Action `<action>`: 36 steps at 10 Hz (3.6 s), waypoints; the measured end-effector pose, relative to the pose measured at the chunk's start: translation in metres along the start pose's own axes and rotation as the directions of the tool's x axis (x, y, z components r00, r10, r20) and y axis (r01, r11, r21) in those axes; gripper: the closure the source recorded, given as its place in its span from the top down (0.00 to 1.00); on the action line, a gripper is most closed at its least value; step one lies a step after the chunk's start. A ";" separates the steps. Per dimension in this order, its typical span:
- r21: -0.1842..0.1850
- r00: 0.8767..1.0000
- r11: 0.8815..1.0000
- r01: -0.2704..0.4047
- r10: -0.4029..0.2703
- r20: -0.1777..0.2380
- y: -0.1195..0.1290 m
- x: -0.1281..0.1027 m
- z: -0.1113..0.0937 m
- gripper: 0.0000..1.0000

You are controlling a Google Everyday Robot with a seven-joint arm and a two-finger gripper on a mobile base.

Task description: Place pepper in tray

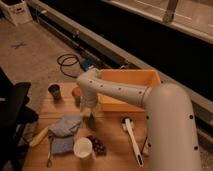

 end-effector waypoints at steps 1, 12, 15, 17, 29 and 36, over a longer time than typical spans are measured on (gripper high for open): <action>-0.004 1.000 1.000 -0.004 0.004 0.003 0.002 0.000 0.002 0.65; 0.035 1.000 0.999 -0.022 0.022 0.003 0.012 -0.003 0.017 0.14; 0.045 1.000 0.999 -0.008 0.007 0.010 0.007 -0.005 0.020 0.00; 0.058 1.000 0.998 -0.012 0.013 -0.006 0.003 -0.006 0.017 0.00; 0.261 0.943 0.965 -0.031 0.115 -0.312 -0.035 0.061 -0.157 0.00; 0.536 0.874 0.831 -0.151 0.365 -0.320 0.105 0.143 -0.249 0.00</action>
